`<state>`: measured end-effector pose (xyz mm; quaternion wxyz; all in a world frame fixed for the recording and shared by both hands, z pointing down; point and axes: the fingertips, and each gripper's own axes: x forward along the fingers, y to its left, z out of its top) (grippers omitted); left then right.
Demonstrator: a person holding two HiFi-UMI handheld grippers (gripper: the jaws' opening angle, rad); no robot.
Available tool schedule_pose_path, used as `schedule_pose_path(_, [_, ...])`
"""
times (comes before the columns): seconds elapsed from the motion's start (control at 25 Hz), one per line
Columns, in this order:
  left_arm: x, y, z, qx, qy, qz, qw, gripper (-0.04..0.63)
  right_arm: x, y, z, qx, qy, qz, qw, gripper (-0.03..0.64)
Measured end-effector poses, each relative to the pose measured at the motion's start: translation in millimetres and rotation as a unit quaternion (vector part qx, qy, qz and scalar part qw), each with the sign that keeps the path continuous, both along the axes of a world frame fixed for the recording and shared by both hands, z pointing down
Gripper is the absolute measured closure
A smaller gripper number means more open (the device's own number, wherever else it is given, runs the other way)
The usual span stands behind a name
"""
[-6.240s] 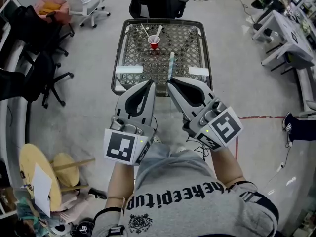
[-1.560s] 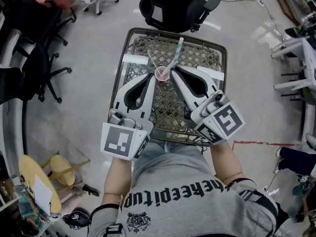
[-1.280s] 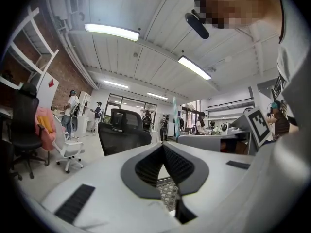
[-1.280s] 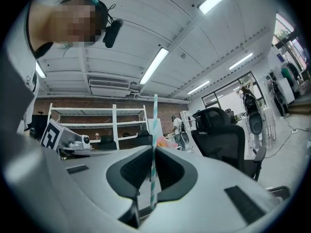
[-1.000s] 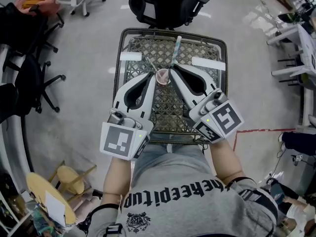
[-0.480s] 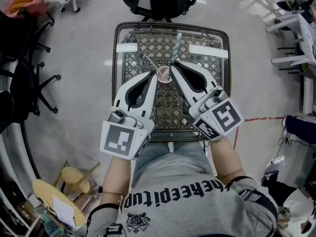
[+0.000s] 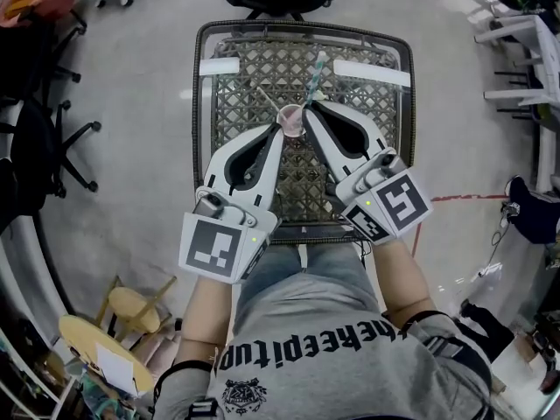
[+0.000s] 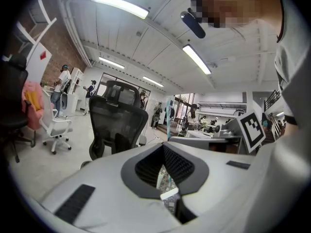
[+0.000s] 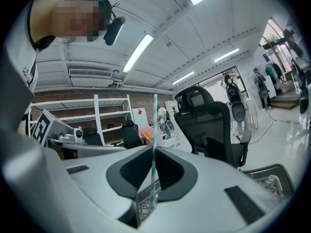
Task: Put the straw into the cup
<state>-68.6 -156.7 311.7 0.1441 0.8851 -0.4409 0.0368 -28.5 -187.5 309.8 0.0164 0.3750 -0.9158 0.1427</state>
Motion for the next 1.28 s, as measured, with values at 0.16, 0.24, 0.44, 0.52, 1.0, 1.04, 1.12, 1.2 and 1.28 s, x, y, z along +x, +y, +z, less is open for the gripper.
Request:
schedule_pose_path(0.16, [-3.5, -0.4, 6.2, -0.001, 0.009, -0.003, 1.0000, 0.578, -2.6, -0.2, 11.0, -0.006, 0.005, 0.005, 1.000, 0.578])
schedule_pose_path(0.24, [-4.8, 1.9, 14.8, -0.014, 0.004, 0.001, 0.9999, 0.578, -3.7, -1.0, 18.2, -0.007, 0.009, 0.009, 1.000, 0.578])
schedule_pose_path(0.44, [-3.1, 6.5, 31.2, -0.031, -0.004, 0.008, 0.9995, 0.578, -2.6, -0.6, 38.1, -0.017, 0.016, 0.015, 1.000, 0.578])
schedule_pose_path(0.52, [-2.6, 9.0, 38.4, -0.042, -0.007, 0.012, 0.9990, 0.578, -1.8, -1.3, 44.9, -0.020, 0.016, 0.019, 0.999, 0.578])
schedule_pose_path(1.0, [-5.3, 10.8, 74.5, -0.071, -0.008, 0.015, 0.9974, 0.578, 0.8, -9.0, 89.1, -0.023, 0.027, 0.039, 0.999, 0.578])
schedule_pose_path(1.04, [-5.0, 10.7, 76.6, -0.071, -0.008, 0.015, 0.9973, 0.578, 1.2, -9.3, 91.7, -0.022, 0.026, 0.040, 0.999, 0.578])
schedule_pose_path(1.12, [-4.4, 10.8, 80.2, -0.072, -0.009, 0.017, 0.9972, 0.578, 1.6, -9.5, 95.4, -0.019, 0.022, 0.042, 0.999, 0.578])
schedule_pose_path(1.2, [-3.6, 11.4, 83.5, -0.074, -0.008, 0.019, 0.9970, 0.578, 1.7, -9.1, 98.9, -0.019, 0.020, 0.043, 0.999, 0.578])
schedule_pose_path(1.28, [-2.2, 11.8, 87.2, -0.076, -0.009, 0.023, 0.9968, 0.578, 1.9, -9.1, 103.8, -0.022, 0.020, 0.044, 0.999, 0.578])
